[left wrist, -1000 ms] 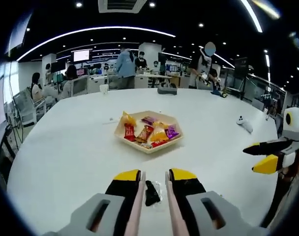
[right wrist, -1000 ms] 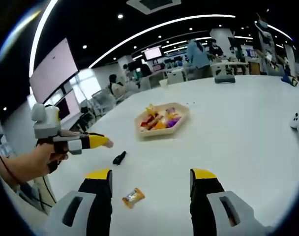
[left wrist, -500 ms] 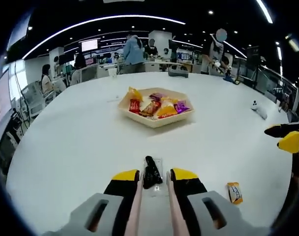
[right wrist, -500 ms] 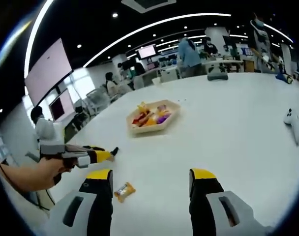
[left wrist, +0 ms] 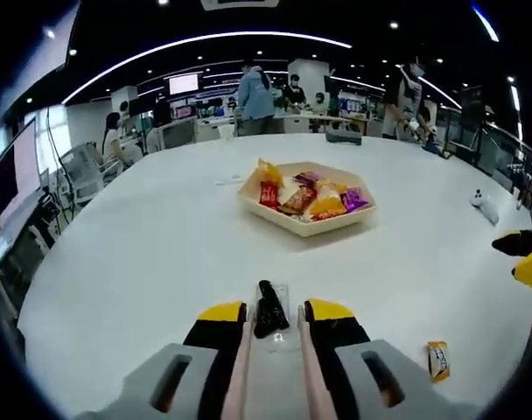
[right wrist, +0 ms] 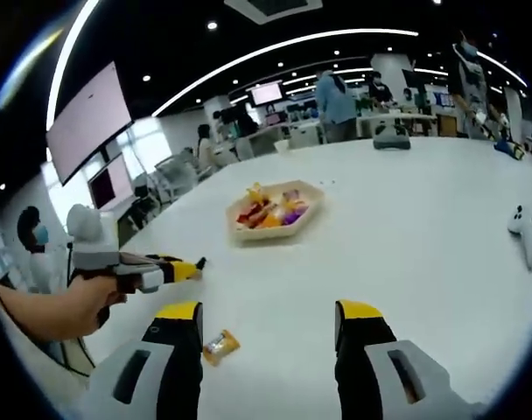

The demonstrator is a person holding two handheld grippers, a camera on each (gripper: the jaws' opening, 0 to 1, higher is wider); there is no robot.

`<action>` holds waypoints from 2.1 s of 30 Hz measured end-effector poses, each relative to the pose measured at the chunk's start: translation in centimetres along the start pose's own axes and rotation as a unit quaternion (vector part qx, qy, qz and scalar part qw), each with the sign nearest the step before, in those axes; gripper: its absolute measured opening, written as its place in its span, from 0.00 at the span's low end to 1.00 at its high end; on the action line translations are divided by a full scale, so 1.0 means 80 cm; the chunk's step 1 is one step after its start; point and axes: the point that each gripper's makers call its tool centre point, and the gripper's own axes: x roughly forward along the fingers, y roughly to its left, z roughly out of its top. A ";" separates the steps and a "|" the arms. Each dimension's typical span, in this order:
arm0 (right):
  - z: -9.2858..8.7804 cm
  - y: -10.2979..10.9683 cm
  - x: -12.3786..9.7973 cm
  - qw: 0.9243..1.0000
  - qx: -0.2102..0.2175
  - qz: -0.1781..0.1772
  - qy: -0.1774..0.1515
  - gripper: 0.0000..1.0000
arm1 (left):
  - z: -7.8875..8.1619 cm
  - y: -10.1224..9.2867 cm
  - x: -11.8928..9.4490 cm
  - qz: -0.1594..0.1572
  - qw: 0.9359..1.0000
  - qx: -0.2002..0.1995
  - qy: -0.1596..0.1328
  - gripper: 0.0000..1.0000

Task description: Place the target food into the container with the food tongs after gripping and lifting it, then release it inside without dropping or visibly crushing the food.

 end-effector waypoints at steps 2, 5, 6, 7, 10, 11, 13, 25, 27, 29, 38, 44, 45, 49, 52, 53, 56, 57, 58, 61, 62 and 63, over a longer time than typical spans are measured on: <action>-0.002 -0.001 0.001 1.000 0.001 -0.001 0.003 0.61 | -0.003 0.003 0.004 0.003 1.000 -0.016 0.005 0.25; -0.004 -0.001 0.002 1.000 0.003 0.000 0.007 0.61 | -0.001 0.005 0.009 0.008 1.000 -0.020 -0.003 0.25; -0.005 0.000 0.003 1.000 0.002 0.000 0.008 0.61 | 0.000 0.005 0.010 0.008 1.000 -0.026 -0.003 0.24; -0.006 0.000 0.003 1.000 0.001 0.000 0.010 0.61 | 0.001 0.005 0.011 0.009 0.999 -0.034 -0.002 0.23; -0.005 0.000 0.003 1.000 0.000 0.001 0.009 0.61 | 0.001 0.007 0.011 0.001 0.999 -0.048 -0.001 0.20; -0.005 0.000 0.003 1.000 0.001 0.001 0.009 0.61 | 0.001 0.007 0.010 -0.004 0.999 -0.045 0.000 0.19; -0.005 -0.002 0.002 1.000 0.004 -0.001 0.008 0.61 | 0.002 0.003 0.010 -0.017 1.000 -0.012 0.002 0.19; -0.006 -0.008 -0.001 1.000 0.012 -0.006 0.004 0.60 | 0.014 0.013 -0.015 -0.045 0.994 -0.094 0.017 0.18; -0.007 -0.008 -0.001 1.000 0.014 -0.005 0.005 0.60 | 0.019 0.012 -0.019 -0.051 0.994 -0.096 0.013 0.18; -0.007 -0.005 0.001 1.000 0.008 -0.004 0.006 0.60 | 0.026 0.011 -0.022 -0.054 0.994 -0.092 0.005 0.18; -0.007 0.000 0.002 1.000 0.018 0.004 0.005 0.57 | 0.055 0.002 -0.029 -0.070 0.993 -0.088 -0.026 0.18; -0.007 -0.001 0.001 1.000 0.020 0.002 0.005 0.57 | 0.083 -0.008 -0.026 -0.086 0.993 -0.073 -0.045 0.18; -0.008 -0.002 0.002 1.000 0.022 0.001 0.006 0.57 | 0.085 -0.009 -0.026 -0.088 0.992 -0.072 -0.046 0.18; -0.010 -0.003 0.002 1.000 0.023 -0.001 0.009 0.57 | 0.091 -0.010 -0.023 -0.090 0.992 -0.071 -0.047 0.18; -0.010 -0.004 0.002 1.000 0.023 -0.001 0.008 0.57 | 0.097 -0.012 -0.022 -0.091 0.992 -0.067 -0.051 0.18; -0.011 -0.004 0.002 1.000 0.023 -0.002 0.009 0.57 | 0.099 -0.012 -0.022 -0.091 0.992 -0.066 -0.053 0.18; -0.011 -0.008 0.002 1.000 0.028 -0.004 0.007 0.57 | 0.105 -0.013 -0.019 -0.093 0.992 -0.064 -0.056 0.18; -0.011 -0.011 0.002 0.999 0.031 -0.006 0.006 0.57 | 0.108 -0.013 -0.018 -0.093 0.992 -0.066 -0.058 0.18; -0.012 -0.012 0.002 0.999 0.032 -0.009 0.007 0.57 | 0.109 -0.013 -0.017 -0.093 0.992 -0.067 -0.058 0.18; -0.012 -0.014 0.002 0.999 0.035 -0.011 0.007 0.57 | 0.117 -0.012 -0.015 -0.093 0.991 -0.066 -0.064 0.18; -0.012 -0.014 0.002 0.999 0.035 -0.012 0.007 0.56 | 0.119 -0.013 -0.015 -0.093 0.991 -0.066 -0.065 0.18; -0.013 -0.015 0.002 0.999 0.035 -0.012 0.008 0.56 | 0.121 -0.013 -0.014 -0.094 0.991 -0.064 -0.066 0.18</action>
